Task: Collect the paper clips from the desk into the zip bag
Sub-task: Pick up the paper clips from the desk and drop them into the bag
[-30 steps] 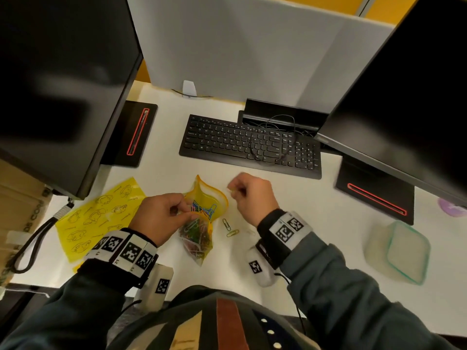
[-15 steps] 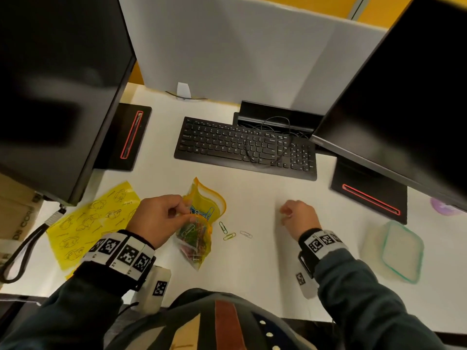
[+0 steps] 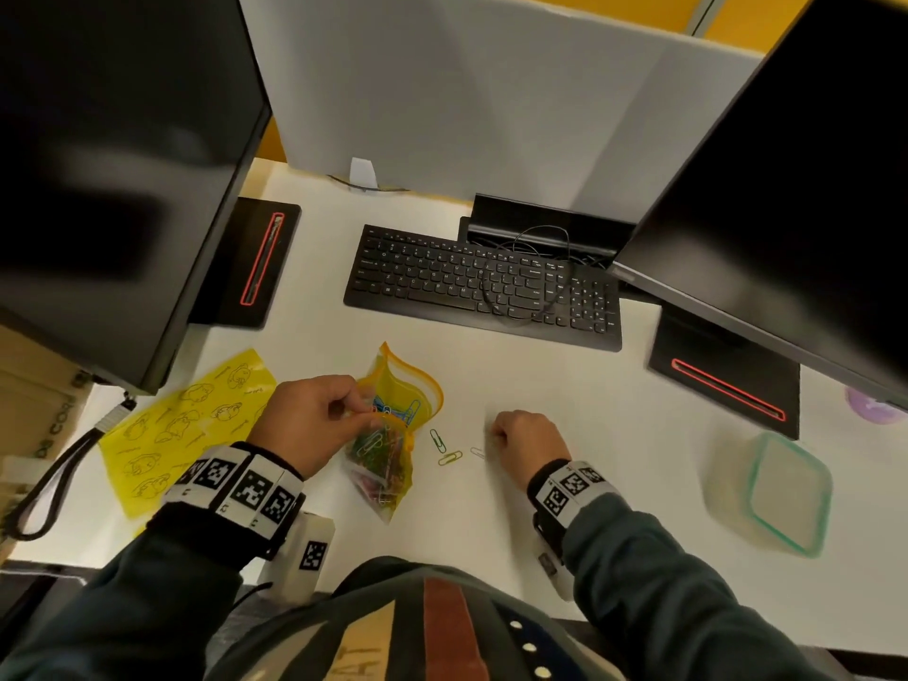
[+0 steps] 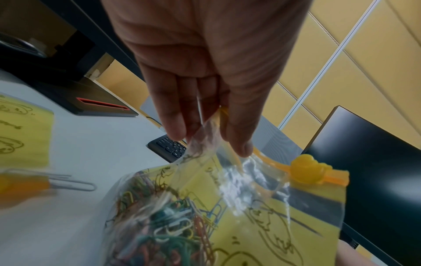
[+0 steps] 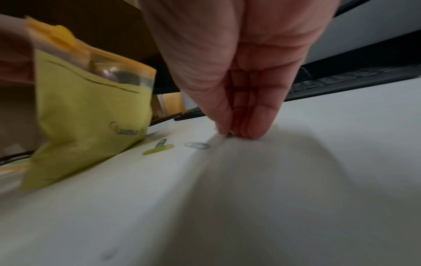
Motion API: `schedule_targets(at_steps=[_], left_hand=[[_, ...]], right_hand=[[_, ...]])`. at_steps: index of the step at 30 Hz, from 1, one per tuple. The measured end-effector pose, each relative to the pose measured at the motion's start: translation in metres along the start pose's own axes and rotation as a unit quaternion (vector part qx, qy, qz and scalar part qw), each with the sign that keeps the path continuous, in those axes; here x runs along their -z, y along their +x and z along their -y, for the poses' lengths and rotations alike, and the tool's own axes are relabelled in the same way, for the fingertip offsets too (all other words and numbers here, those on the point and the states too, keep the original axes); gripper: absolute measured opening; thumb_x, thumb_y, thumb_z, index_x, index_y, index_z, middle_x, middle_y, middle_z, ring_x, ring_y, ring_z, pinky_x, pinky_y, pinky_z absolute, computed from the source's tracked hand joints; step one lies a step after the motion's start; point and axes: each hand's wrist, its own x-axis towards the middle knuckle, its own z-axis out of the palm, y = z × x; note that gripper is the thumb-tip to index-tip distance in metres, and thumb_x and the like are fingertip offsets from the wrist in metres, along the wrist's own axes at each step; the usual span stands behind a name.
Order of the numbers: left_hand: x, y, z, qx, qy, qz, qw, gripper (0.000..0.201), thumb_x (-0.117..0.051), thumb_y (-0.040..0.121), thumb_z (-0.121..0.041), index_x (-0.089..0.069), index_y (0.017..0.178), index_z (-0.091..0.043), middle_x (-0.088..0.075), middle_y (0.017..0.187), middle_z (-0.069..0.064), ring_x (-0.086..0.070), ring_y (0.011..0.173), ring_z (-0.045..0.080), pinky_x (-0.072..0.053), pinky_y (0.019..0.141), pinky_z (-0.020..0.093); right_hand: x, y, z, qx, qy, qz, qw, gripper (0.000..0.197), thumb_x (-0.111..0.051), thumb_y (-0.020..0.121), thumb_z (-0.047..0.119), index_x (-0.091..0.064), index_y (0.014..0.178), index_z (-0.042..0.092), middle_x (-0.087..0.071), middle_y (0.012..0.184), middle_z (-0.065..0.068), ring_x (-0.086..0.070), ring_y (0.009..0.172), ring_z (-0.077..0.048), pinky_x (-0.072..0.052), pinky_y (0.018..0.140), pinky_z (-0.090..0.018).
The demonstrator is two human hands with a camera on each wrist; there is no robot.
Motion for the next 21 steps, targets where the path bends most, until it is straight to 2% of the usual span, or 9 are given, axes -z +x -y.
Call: schedule_targets(at_steps=[2, 5, 8, 11, 12, 14, 16, 19, 21], left_hand=[[0.002, -0.001, 0.004, 0.005, -0.006, -0.006, 1.000, 0.014, -0.076, 0.069, -0.009, -0.063, 0.067, -0.005, -0.070, 0.101, 0.002, -0.058, 0.072, -0.012, -0.041, 0.067, 0.004], [0.004, -0.002, 0.008, 0.012, -0.023, -0.006, 1.000, 0.015, -0.077, 0.069, -0.009, -0.062, 0.067, -0.006, -0.069, 0.106, 0.003, -0.064, 0.090, 0.007, -0.046, 0.077, 0.014], [0.006, -0.005, 0.011, 0.008, -0.009, -0.008, 1.000, 0.016, -0.078, 0.069, -0.012, -0.062, 0.066, -0.009, -0.069, 0.102, 0.001, -0.065, 0.089, 0.012, -0.049, 0.077, 0.019], [0.009, -0.007, 0.014, 0.011, 0.007, -0.015, 1.000, 0.020, -0.080, 0.067, -0.020, -0.061, 0.059, -0.020, -0.073, 0.093, 0.009, -0.067, 0.084, 0.025, -0.055, 0.079, 0.039], [0.010, -0.007, 0.015, 0.015, 0.008, -0.016, 1.000, 0.022, -0.080, 0.066, -0.021, -0.060, 0.058, -0.021, -0.073, 0.091, 0.011, -0.066, 0.082, 0.027, -0.055, 0.078, 0.042], [0.010, -0.008, 0.014, 0.018, 0.003, -0.016, 1.000, 0.021, -0.080, 0.066, -0.021, -0.060, 0.058, -0.021, -0.073, 0.091, 0.010, -0.067, 0.083, 0.026, -0.055, 0.079, 0.042], [0.010, -0.010, 0.011, 0.015, -0.003, -0.019, 1.000, 0.021, -0.080, 0.067, -0.019, -0.061, 0.058, -0.021, -0.073, 0.092, 0.006, -0.067, 0.085, 0.023, -0.054, 0.081, 0.039], [0.010, -0.012, 0.011, 0.015, -0.011, -0.020, 1.000, 0.020, -0.079, 0.067, -0.018, -0.060, 0.059, -0.020, -0.072, 0.094, 0.003, -0.067, 0.085, 0.018, -0.054, 0.082, 0.036], [0.010, -0.013, 0.014, 0.016, -0.013, -0.024, 1.000, 0.021, -0.080, 0.066, -0.019, -0.061, 0.059, -0.021, -0.073, 0.091, 0.006, -0.067, 0.086, 0.022, -0.054, 0.083, 0.040]], right_hand=[[-0.006, -0.001, 0.008, 0.018, -0.007, 0.012, 1.000, 0.026, -0.040, 0.088, 0.002, -0.063, 0.096, 0.009, -0.065, 0.102, -0.011, -0.060, 0.093, -0.028, -0.043, 0.074, -0.028], [-0.011, -0.005, 0.009, 0.038, -0.024, 0.015, 0.999, 0.025, -0.041, 0.091, 0.006, -0.063, 0.103, 0.007, -0.062, 0.105, -0.011, -0.059, 0.095, -0.029, -0.043, 0.075, -0.028], [-0.014, -0.010, 0.009, 0.056, -0.053, 0.016, 0.997, 0.027, -0.042, 0.095, 0.013, -0.062, 0.112, 0.007, -0.060, 0.109, -0.012, -0.059, 0.098, -0.030, -0.048, 0.083, -0.033], [-0.014, -0.010, 0.011, 0.061, -0.072, 0.026, 0.995, 0.024, -0.045, 0.092, 0.007, -0.060, 0.110, 0.005, -0.060, 0.109, -0.012, -0.059, 0.097, -0.029, -0.046, 0.079, -0.032], [-0.014, -0.008, 0.013, 0.062, -0.081, 0.028, 0.994, 0.024, -0.044, 0.091, 0.004, -0.059, 0.109, 0.004, -0.060, 0.108, -0.013, -0.059, 0.097, -0.030, -0.045, 0.077, -0.032], [-0.013, -0.006, 0.017, 0.065, -0.101, 0.033, 0.992, 0.023, -0.043, 0.090, 0.000, -0.057, 0.108, 0.002, -0.061, 0.108, -0.014, -0.060, 0.095, -0.030, -0.040, 0.070, -0.030], [-0.013, -0.005, 0.022, 0.062, -0.112, 0.036, 0.991, 0.022, -0.042, 0.090, 0.000, -0.055, 0.108, 0.002, -0.061, 0.108, -0.015, -0.060, 0.096, -0.031, -0.037, 0.068, -0.030], [-0.013, -0.006, 0.024, 0.042, -0.098, 0.036, 0.994, 0.022, -0.040, 0.090, 0.004, -0.053, 0.109, 0.001, -0.060, 0.111, -0.015, -0.058, 0.101, -0.031, -0.044, 0.075, -0.032], [-0.013, -0.007, 0.024, 0.031, -0.078, 0.035, 0.996, 0.023, -0.041, 0.090, 0.008, -0.052, 0.109, 0.002, -0.058, 0.112, -0.015, -0.056, 0.103, -0.031, -0.045, 0.080, -0.032]])
